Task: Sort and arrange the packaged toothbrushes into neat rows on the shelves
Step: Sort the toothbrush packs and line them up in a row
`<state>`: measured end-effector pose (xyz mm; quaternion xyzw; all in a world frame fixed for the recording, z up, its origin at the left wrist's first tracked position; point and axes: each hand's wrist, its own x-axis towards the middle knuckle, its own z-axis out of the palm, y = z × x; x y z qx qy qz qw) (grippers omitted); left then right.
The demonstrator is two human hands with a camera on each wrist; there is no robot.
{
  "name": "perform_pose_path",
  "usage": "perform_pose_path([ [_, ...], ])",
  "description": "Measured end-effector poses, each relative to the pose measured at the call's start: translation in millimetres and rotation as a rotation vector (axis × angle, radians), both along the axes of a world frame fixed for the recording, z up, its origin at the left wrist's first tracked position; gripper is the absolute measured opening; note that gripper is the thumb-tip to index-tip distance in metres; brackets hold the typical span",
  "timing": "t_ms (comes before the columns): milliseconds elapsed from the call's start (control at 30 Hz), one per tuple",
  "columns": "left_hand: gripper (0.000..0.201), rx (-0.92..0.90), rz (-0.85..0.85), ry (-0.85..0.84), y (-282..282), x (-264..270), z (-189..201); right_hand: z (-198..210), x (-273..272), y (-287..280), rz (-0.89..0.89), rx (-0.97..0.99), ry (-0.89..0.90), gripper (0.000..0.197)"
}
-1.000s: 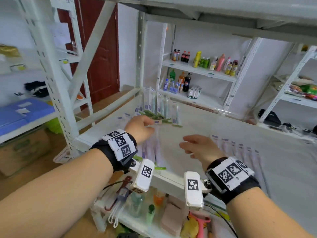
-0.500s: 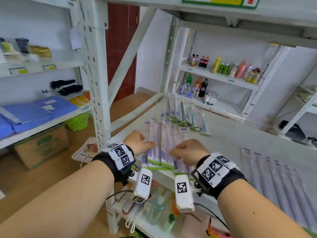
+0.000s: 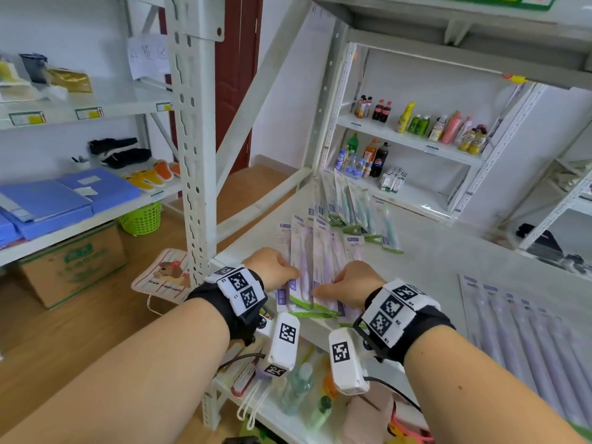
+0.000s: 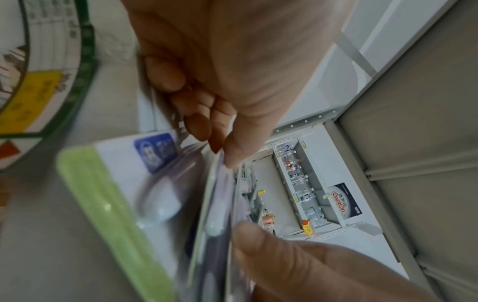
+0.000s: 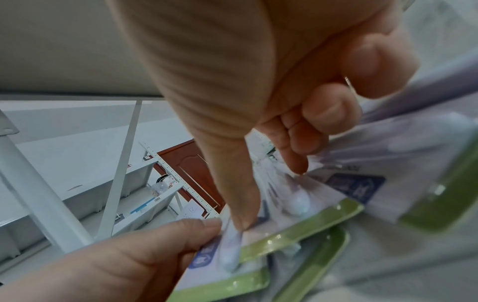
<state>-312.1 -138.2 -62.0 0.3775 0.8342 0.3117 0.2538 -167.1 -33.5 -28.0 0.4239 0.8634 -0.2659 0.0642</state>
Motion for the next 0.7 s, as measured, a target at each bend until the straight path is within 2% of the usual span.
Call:
perform_pose_path([
  [200, 0.022, 0.183, 0.058, -0.198, -8, -5, -1, 0, -4, -3, 0.011, 0.007, -0.043, 0.042],
  [400, 0.021, 0.321, 0.136, -0.320, -12, -9, -9, 0, -7, -6, -0.005, 0.035, -0.058, 0.045],
  [533, 0.022, 0.345, 0.145, -0.341, -13, -9, -10, 2, -3, -5, -0.037, 0.039, 0.034, 0.041],
  [700, 0.021, 0.351, 0.167, -0.359, -15, -8, -8, 0, 15, 5, -0.101, -0.068, 0.245, 0.035],
])
